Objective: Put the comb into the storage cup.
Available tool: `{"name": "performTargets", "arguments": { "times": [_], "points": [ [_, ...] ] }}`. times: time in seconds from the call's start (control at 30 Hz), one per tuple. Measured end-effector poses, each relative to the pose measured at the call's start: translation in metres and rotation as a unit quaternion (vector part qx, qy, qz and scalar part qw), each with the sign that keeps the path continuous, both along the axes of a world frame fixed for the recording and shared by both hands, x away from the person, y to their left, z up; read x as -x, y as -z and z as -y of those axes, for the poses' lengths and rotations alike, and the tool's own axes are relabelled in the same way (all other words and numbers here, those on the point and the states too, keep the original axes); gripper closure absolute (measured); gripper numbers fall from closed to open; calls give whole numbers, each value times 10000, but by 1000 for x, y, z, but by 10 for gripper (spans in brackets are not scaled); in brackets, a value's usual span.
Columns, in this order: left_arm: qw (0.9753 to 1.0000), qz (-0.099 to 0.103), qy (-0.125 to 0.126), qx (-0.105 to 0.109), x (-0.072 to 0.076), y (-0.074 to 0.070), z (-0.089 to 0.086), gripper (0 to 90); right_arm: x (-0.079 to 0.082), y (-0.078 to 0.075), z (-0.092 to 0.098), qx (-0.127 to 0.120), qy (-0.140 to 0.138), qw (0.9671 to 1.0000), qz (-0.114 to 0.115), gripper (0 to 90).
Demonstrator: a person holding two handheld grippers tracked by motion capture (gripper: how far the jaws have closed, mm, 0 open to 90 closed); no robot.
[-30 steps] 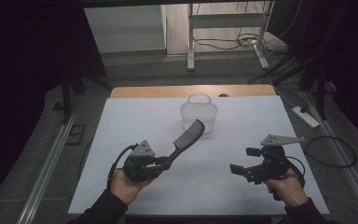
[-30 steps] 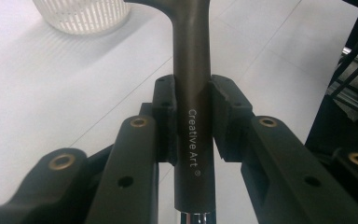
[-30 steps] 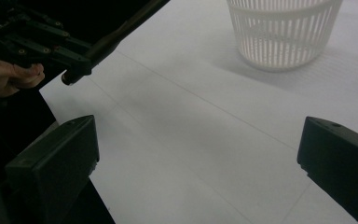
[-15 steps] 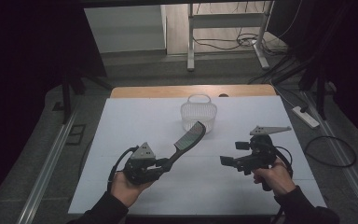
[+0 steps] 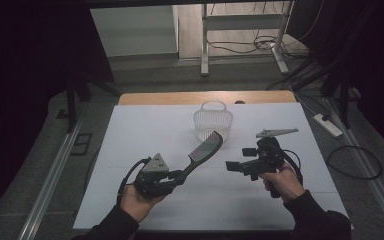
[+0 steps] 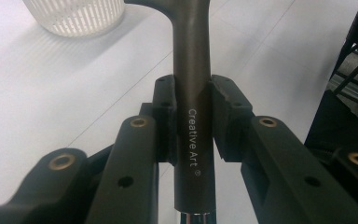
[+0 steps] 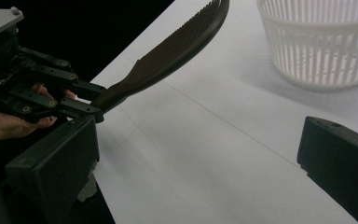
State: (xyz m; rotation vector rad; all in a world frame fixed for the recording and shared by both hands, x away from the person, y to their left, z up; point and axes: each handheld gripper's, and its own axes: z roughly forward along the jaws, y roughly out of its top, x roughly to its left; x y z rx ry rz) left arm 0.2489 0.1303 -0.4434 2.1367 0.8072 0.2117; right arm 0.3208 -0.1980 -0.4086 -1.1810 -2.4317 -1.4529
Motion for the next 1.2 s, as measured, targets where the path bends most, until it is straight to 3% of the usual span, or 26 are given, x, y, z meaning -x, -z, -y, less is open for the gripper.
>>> {"name": "performTargets", "arguments": {
  "times": [0.37,0.57,1.2],
  "points": [
    [10000,-47,46,59,-1,0,1,726,-13,-4,-18,-41,-87,9996,-282,0],
    [10000,-28,84,33,0,0,3,726,-23,-4,-30,-199,-106,9983,-535,0],
    [9999,37,74,89,1,-1,3,725,-39,0,-53,5,-121,9973,-730,0]
  ]
}}
